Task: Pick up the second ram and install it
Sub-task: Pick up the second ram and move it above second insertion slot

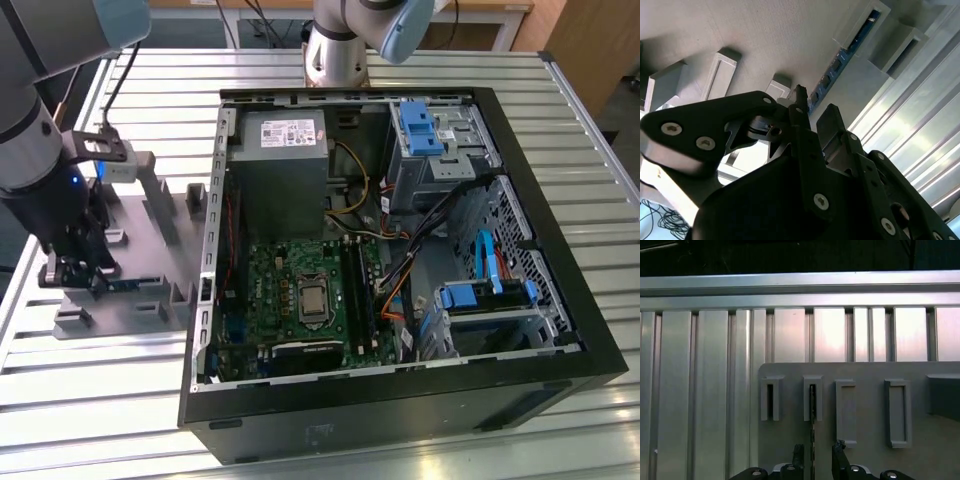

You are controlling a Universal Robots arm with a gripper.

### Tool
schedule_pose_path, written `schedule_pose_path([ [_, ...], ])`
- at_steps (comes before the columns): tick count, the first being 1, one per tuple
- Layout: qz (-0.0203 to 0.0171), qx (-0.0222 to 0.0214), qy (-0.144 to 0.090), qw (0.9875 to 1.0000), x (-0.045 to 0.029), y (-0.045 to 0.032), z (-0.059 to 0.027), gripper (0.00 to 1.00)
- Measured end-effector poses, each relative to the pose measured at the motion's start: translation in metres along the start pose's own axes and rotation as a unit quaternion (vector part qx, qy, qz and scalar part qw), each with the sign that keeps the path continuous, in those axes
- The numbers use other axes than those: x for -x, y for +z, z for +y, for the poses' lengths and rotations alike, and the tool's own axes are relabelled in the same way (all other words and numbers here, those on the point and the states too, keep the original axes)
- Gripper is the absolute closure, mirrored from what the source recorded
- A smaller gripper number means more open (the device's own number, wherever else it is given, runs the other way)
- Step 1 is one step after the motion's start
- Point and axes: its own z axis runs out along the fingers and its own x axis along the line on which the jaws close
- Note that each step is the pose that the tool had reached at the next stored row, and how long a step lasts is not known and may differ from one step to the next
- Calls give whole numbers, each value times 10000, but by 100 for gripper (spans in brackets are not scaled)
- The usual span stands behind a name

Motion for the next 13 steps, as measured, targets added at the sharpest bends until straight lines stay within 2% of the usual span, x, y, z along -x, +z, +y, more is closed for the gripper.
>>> schedule_pose_path([
  [7, 4, -15, -30, 10000, 0, 75, -1, 64],
  [13, 5, -51, -33, 10000, 1, 132, -1, 64],
])
